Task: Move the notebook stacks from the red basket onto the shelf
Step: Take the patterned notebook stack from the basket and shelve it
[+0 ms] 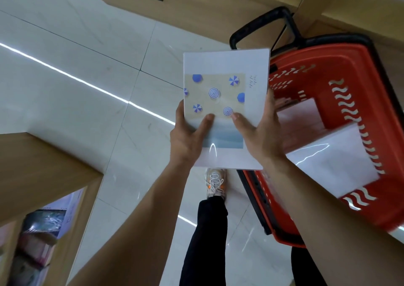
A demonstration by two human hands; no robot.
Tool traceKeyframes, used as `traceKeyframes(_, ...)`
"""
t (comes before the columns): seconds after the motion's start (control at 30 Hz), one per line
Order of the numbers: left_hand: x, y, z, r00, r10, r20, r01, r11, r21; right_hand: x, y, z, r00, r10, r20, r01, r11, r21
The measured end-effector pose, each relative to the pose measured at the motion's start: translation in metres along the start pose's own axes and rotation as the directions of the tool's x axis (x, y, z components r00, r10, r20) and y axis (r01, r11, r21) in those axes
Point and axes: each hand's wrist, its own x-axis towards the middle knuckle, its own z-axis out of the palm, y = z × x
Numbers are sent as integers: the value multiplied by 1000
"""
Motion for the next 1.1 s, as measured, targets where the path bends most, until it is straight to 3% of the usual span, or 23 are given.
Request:
traceKeyframes(0.47,-55,33,-22,996,78,41,-77,997,-18,-41,-30,-37,1000,6,-5,-6,999,-53)
traceKeyframes(0.73,-170,142,-53,990,87,107,-85,996,-28,-133,-137,-163,1000,24,-1,-24,997,-71)
traceKeyframes(1.1,-321,325,-67,930,312,194,-301,950,-83,-239,-263,-349,979,-118,-166,119,993,-1)
